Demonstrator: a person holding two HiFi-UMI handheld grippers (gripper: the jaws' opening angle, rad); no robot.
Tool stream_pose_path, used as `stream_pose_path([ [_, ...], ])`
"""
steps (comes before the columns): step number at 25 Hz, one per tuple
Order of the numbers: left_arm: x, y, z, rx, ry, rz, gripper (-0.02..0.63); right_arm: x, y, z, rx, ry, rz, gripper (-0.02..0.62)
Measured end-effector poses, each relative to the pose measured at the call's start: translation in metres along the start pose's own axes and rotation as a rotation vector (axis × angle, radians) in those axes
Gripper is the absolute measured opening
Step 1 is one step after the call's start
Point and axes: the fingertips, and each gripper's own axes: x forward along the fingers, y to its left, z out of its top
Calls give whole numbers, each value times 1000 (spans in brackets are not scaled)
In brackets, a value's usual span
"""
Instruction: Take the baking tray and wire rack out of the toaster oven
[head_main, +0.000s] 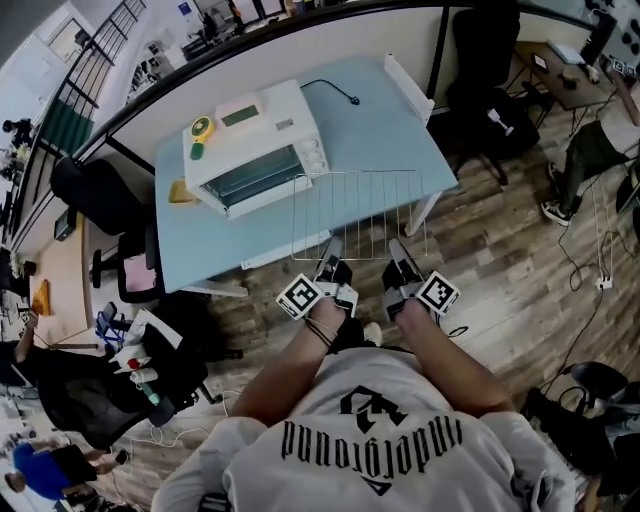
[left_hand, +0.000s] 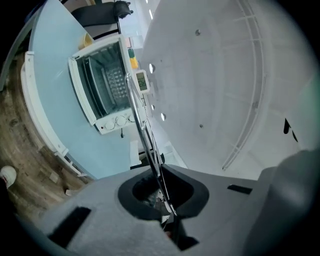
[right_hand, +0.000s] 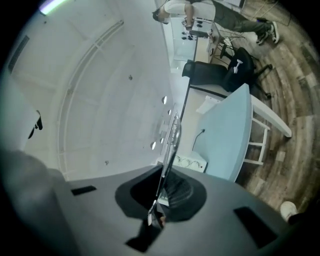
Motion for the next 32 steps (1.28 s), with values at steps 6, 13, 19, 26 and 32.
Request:
stream_pose_path([
  [6, 35, 2, -34, -32, 98, 10, 5, -23, -21, 36, -7, -89, -69, 2],
  [13, 75, 5, -50, -55, 181, -15, 5, -23, -32, 67, -24, -167, -92, 2],
  [19, 111, 11, -43, -40, 252, -27, 5, -6, -39, 85, -18, -225, -148, 2],
  [26, 156, 10, -18, -44, 324, -90, 5, 24, -51, 95, 17, -300, -230, 3],
  [32, 176, 32, 13, -16, 385, -8, 5, 69, -41, 102, 4, -363, -157, 2],
])
